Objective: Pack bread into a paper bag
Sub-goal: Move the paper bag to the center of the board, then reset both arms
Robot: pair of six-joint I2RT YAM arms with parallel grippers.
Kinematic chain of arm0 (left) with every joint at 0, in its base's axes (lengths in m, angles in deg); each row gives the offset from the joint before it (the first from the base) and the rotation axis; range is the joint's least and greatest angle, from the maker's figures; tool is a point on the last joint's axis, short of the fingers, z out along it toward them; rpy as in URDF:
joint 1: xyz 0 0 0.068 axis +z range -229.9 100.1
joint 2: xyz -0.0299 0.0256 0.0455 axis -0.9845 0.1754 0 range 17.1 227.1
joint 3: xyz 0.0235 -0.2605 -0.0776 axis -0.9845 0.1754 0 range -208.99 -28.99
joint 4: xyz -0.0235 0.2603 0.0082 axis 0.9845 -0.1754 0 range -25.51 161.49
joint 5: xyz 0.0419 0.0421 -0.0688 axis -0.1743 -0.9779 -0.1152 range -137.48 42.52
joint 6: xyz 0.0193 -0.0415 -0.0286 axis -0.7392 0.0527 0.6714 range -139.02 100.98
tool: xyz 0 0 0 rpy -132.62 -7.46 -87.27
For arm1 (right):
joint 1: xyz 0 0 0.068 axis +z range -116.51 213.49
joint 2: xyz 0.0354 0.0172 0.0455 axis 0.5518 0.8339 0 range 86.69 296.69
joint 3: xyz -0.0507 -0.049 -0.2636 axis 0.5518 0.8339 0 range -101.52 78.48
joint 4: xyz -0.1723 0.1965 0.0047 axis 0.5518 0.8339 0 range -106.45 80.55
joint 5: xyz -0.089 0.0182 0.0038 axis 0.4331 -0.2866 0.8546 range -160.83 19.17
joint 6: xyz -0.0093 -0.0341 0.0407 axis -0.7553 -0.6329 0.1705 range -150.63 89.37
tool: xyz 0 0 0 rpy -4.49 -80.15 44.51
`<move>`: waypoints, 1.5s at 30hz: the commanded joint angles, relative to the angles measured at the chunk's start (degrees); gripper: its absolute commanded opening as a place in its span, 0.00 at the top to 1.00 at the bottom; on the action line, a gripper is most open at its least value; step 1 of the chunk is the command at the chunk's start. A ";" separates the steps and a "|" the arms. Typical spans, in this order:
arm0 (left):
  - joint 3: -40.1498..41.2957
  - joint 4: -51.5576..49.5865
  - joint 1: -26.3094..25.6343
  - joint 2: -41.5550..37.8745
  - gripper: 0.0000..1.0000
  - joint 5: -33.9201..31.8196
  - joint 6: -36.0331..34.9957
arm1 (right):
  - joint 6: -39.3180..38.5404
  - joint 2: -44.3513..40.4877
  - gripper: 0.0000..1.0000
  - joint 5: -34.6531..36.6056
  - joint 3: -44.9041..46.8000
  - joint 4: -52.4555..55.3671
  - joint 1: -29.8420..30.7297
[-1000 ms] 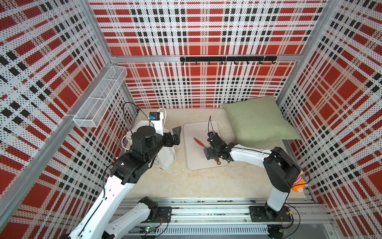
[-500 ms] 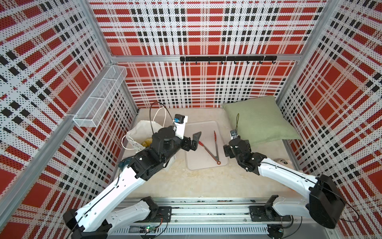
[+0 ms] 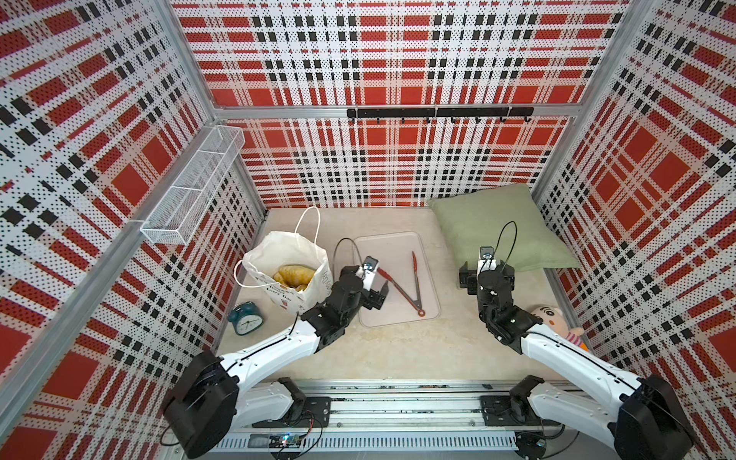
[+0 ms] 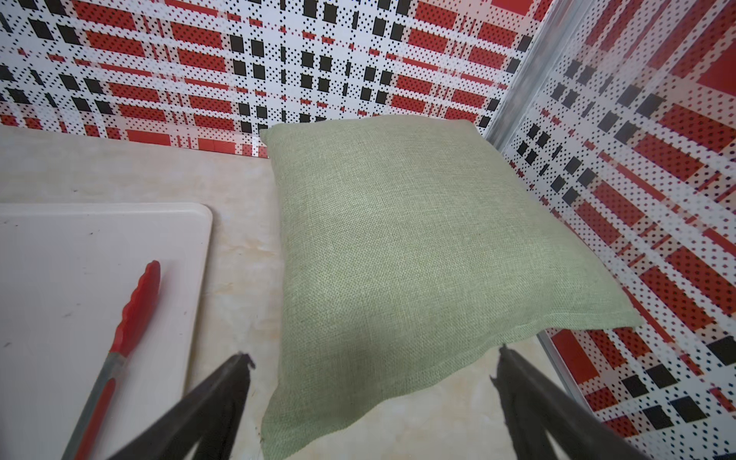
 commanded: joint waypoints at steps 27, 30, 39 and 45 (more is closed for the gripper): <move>17.15 62.20 32.23 22.30 0.01 4.08 5.24 | -2.16 26.04 0.00 -20.42 1.94 -28.03 -20.65; 16.32 62.96 32.59 23.44 0.01 4.50 5.80 | -2.80 27.94 0.00 -21.39 2.31 -32.07 -22.18; 16.15 62.57 32.69 23.44 0.01 4.64 5.92 | 0.99 27.01 0.00 -31.09 6.94 -38.92 -27.94; 16.21 62.57 32.73 23.40 0.01 4.62 6.00 | -1.48 29.08 0.00 -34.44 15.49 -57.23 -27.32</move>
